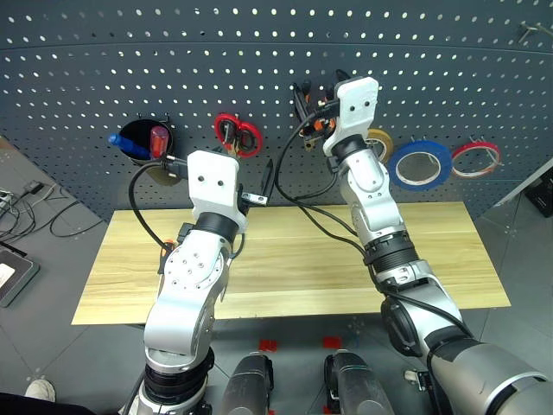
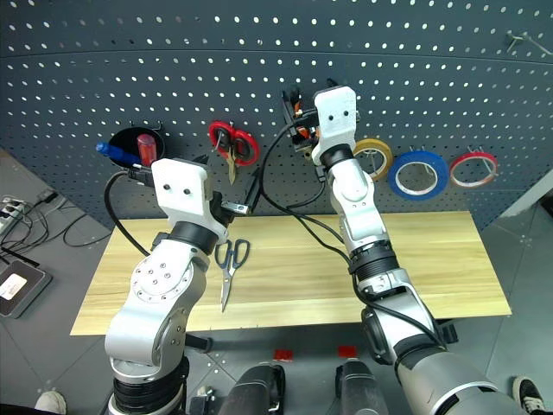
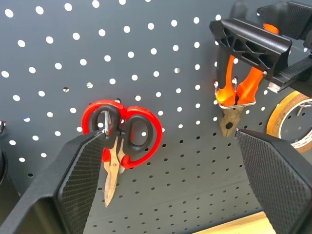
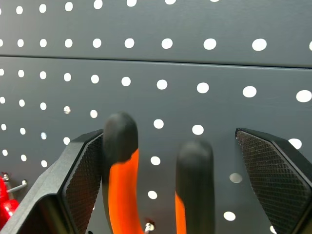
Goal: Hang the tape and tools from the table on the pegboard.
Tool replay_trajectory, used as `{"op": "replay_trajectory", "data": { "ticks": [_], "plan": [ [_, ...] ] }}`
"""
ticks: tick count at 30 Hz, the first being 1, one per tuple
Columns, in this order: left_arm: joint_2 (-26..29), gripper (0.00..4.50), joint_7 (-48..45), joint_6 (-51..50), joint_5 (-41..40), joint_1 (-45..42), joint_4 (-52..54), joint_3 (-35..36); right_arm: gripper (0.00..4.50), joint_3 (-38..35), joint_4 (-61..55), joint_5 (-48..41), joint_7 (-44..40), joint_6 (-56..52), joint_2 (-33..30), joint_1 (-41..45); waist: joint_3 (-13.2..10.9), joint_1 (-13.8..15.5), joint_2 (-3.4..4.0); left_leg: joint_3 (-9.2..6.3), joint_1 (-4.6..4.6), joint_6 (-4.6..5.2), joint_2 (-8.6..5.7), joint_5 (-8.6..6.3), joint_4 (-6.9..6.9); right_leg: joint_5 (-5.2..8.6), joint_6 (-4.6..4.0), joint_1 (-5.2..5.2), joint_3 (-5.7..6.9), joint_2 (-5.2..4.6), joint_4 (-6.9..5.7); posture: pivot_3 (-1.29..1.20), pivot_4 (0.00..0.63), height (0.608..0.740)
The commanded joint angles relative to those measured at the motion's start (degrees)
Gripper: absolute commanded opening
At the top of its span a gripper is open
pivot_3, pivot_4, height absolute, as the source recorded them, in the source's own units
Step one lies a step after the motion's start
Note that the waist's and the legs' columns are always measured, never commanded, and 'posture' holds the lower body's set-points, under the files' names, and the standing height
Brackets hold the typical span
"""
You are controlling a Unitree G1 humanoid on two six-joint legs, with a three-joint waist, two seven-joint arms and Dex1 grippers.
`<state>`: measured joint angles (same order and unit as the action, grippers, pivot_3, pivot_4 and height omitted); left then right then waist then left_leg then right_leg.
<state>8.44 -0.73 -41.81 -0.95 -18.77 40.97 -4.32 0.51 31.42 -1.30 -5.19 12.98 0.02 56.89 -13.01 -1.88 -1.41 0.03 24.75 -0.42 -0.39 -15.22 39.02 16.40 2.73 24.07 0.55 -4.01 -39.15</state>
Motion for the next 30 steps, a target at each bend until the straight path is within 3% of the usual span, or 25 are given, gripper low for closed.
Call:
{"op": "replay_trajectory", "data": {
  "ticks": [1,16,30],
  "plan": [
    [-0.38,4.5,-0.35,0.6,0.11,-0.01,2.4,-0.25,4.48,-0.61,-5.25,-1.21,-1.65,-1.16,-0.99,-0.64,0.0,0.01,0.0,0.0,0.0,0.0,0.0,0.0,0.0,0.0,0.0,0.0,0.0,0.0,0.0,-0.04,0.188,0.74],
    [-0.64,4.5,-1.08,-1.05,0.17,2.31,3.4,-1.67,4.48,2.46,-31.85,-10.67,-20.74,-18.49,-9.85,-15.06,-0.01,-0.08,0.0,-0.04,0.0,0.05,0.03,-0.03,-0.03,0.0,0.0,-0.02,-0.02,-0.02,0.05,-0.08,0.227,0.74],
    [-3.69,4.5,3.32,-7.5,2.98,11.83,4.25,-4.58,4.48,3.51,-38.42,-11.85,-32.33,-20.96,-20.86,-26.48,-0.62,-1.06,-0.04,-0.09,-0.04,0.41,0.05,-0.23,-0.02,0.01,-0.02,-0.13,-0.1,-0.05,0.13,-0.11,0.302,0.74]
  ]
}}
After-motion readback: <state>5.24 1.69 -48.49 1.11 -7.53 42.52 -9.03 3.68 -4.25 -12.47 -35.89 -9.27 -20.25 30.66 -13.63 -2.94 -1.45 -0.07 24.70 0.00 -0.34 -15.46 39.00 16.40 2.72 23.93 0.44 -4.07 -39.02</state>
